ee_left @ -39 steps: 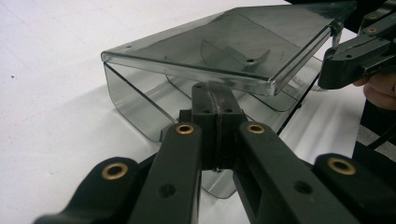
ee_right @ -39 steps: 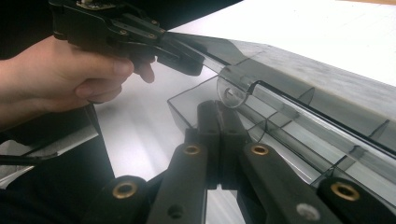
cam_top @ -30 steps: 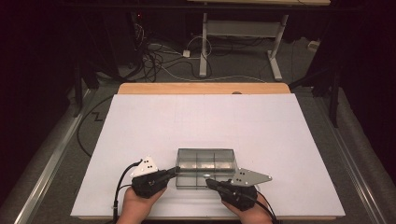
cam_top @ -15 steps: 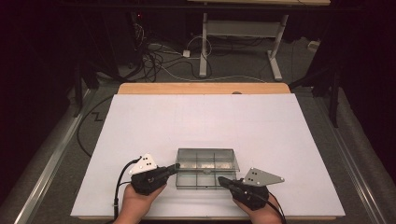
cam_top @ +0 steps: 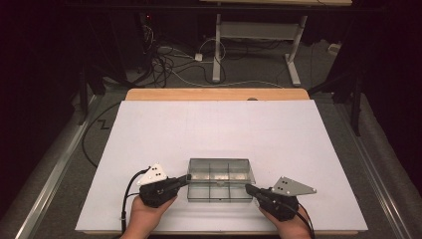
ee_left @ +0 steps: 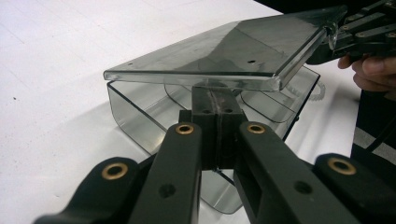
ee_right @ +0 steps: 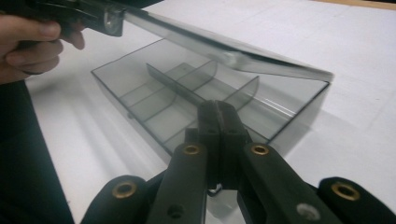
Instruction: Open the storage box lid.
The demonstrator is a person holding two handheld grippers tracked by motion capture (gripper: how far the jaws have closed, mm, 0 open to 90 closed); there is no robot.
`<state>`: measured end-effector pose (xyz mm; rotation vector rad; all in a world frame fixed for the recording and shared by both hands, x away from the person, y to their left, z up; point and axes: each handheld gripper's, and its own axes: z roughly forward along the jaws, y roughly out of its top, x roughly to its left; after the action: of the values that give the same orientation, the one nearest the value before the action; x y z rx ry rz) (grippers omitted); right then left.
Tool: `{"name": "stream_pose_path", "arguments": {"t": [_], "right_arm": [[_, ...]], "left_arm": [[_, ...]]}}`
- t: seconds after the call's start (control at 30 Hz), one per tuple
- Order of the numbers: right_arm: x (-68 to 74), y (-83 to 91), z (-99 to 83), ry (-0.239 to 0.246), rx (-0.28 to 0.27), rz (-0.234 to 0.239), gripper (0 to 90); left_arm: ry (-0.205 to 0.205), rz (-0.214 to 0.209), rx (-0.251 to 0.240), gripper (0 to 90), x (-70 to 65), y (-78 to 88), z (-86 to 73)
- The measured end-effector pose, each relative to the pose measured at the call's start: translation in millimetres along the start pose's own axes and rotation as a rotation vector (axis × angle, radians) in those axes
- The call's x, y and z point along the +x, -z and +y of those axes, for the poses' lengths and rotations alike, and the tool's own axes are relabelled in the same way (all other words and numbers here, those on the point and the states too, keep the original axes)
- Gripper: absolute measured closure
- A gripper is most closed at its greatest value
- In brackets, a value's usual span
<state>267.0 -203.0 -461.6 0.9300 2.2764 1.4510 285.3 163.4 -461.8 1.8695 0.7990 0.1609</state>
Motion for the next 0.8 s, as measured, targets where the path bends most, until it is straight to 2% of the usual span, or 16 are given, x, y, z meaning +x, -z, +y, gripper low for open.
{"name": "stream_pose_path", "arguments": {"t": [0.27,0.33,0.4,0.53,0.6,0.8], "right_arm": [[-15.2,10.9,-6.2,-0.012,-0.007,-0.067,90.0],[-20.3,13.2,-7.4,-0.037,-0.012,-0.089,90.0],[-24.7,15.0,-7.8,-0.043,-0.017,-0.105,90.0],[-34.4,12.4,-6.6,-0.051,-0.009,-0.126,90.0],[-39.4,10.6,-4.8,-0.070,-0.011,-0.133,90.0],[-49.2,2.3,-0.9,-0.081,-0.019,-0.151,90.0]], "left_arm": [[-0.005,0.009,0.006,87.8,0.0,-3.5,-0.6],[-0.003,0.008,0.006,87.8,0.6,-4.4,-1.1],[-0.005,0.009,0.006,87.8,1.0,-5.3,-1.0],[-0.001,0.010,0.004,87.9,3.3,-5.6,-0.2],[0.024,-0.004,-0.005,87.9,4.6,-5.7,1.9],[0.009,0.016,-0.012,87.8,6.3,-6.4,11.0]]}}
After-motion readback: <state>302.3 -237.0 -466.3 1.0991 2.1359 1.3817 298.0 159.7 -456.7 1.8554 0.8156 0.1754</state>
